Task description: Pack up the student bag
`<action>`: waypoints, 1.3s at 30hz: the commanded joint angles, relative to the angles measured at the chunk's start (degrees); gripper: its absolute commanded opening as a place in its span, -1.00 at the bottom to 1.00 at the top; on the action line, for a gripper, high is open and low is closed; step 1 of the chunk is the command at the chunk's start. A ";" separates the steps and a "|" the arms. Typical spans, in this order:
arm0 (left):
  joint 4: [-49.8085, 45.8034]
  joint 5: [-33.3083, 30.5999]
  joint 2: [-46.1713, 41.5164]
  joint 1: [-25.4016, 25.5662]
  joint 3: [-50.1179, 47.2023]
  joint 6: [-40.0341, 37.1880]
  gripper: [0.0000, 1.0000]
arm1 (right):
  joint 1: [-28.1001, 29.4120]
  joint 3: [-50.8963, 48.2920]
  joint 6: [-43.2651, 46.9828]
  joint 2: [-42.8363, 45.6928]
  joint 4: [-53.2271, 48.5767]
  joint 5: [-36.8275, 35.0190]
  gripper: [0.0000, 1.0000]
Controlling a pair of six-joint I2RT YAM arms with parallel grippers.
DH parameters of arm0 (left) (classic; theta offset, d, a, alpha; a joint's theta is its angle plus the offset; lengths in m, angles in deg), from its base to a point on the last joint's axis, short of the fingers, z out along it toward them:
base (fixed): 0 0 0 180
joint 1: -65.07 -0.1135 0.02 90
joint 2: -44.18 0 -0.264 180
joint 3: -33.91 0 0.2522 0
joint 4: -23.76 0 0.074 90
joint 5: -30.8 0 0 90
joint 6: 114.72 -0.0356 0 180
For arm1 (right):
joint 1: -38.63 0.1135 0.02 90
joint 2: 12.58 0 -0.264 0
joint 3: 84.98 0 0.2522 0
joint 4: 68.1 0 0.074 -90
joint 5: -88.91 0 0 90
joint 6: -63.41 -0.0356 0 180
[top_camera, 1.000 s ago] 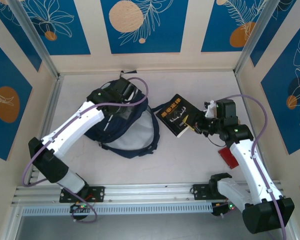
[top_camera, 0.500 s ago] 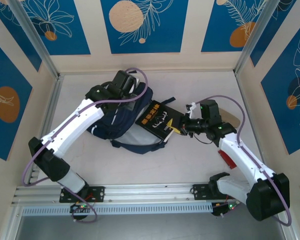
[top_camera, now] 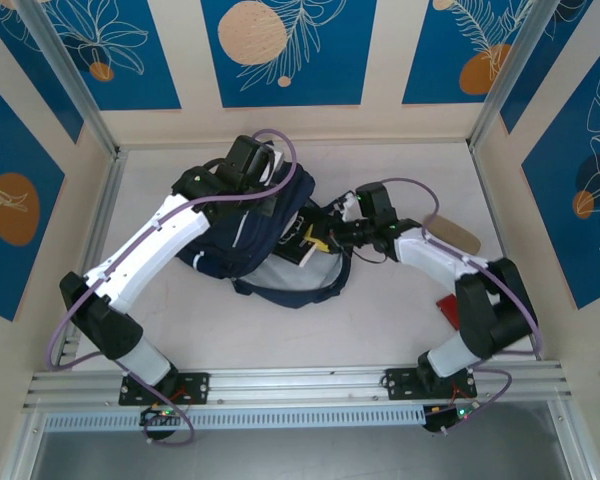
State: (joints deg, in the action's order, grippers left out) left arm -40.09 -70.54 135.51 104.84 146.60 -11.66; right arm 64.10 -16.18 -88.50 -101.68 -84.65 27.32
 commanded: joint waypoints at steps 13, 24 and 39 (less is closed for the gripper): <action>8.19 -1.99 -1.15 -0.03 3.74 2.54 -1.00 | 6.94 14.98 -10.10 -18.30 2.17 -10.07 -0.82; 8.03 -1.59 0.02 -0.01 3.81 3.90 -1.00 | 9.11 21.51 -13.91 -25.33 2.59 -14.38 -0.35; 8.61 -1.15 2.49 -0.61 2.96 5.79 -1.00 | 4.63 4.59 -9.90 -5.51 -2.76 -18.85 0.40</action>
State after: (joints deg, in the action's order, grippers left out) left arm -38.23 -71.61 137.71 104.81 146.63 -7.00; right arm 69.79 -8.26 -99.14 -110.33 -86.05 9.22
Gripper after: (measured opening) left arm 0.039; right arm 0.704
